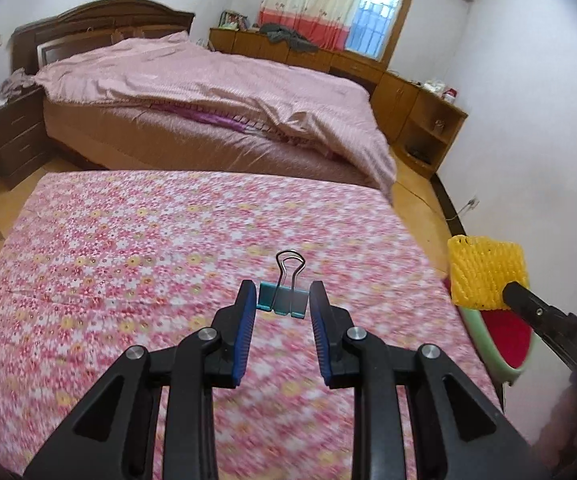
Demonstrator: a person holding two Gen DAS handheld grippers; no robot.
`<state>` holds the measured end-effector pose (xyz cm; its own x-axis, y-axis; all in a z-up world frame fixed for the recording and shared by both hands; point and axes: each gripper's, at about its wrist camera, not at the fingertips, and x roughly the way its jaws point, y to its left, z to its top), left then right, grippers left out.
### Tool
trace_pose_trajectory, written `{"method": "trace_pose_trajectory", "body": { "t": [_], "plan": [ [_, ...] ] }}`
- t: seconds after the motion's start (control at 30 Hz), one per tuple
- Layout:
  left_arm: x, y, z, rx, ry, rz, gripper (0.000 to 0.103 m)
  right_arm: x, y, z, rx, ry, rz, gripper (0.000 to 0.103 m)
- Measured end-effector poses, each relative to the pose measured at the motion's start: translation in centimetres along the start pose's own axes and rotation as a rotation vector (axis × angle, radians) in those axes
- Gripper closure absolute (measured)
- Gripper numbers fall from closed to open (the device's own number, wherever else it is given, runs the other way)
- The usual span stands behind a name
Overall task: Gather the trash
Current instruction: 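Carry the binder clip and yellow mesh over the red bin with both tools, then open the left tool over the bin while the right tool releases the yellow mesh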
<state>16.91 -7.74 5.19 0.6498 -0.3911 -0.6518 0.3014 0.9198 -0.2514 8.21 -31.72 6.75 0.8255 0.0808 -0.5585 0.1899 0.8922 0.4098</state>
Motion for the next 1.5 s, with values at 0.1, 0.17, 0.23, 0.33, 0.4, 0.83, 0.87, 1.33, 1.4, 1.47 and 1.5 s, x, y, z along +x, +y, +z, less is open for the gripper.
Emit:
{"method": "trace_pose_trajectory", "body": {
  "t": [0.1, 0.17, 0.23, 0.33, 0.4, 0.83, 0.87, 1.33, 1.4, 1.47, 1.5],
  "plan": [
    [-1.7, -1.3, -0.5, 0.014, -0.017, -0.02, 0.076, -1.8, -1.3, -0.1, 0.023, -0.021, -0.016, 0.093],
    [-3.3, -2.5, -1.2, 0.029, -0.02, -0.041, 0.076, -2.9, -2.3, -0.2, 0.04, -0.035, -0.027, 0.093],
    [-3.8, -3.5, -1.3, 0.043, -0.019, -0.056, 0.076, -4.1, -3.4, -0.4, 0.063, -0.051, -0.038, 0.093],
    [-4.3, -5.3, -1.7, 0.059, -0.014, -0.079, 0.076, -5.4, -4.8, -0.5, 0.09, -0.072, -0.054, 0.093],
    [-4.5, -6.6, -2.0, 0.076, -0.012, -0.089, 0.076, -6.1, -5.9, -0.6, 0.106, -0.086, -0.071, 0.093],
    [-1.3, -15.1, -3.3, 0.164, 0.05, -0.163, 0.076, -7.2, -14.4, -2.1, 0.256, -0.078, -0.138, 0.092],
    [-1.0, -15.9, -3.4, 0.175, 0.054, -0.169, 0.076, -7.1, -14.9, -2.1, 0.264, -0.076, -0.14, 0.092],
    [5.6, -23.7, -3.8, 0.287, 0.13, -0.225, 0.076, -5.5, -18.4, -2.6, 0.266, -0.049, -0.23, 0.089],
    [7.0, -24.1, -3.8, 0.288, 0.152, -0.228, 0.076, -5.3, -18.5, -2.6, 0.255, -0.045, -0.239, 0.088],
    [7.9, -24.3, -3.9, 0.279, 0.173, -0.227, 0.068, -5.2, -18.9, -2.5, 0.259, -0.041, -0.23, 0.086],
    [8.2, -24.2, -3.9, 0.271, 0.177, -0.228, 0.065, -5.1, -19.0, -2.3, 0.26, -0.039, -0.223, 0.083]
  ]
}}
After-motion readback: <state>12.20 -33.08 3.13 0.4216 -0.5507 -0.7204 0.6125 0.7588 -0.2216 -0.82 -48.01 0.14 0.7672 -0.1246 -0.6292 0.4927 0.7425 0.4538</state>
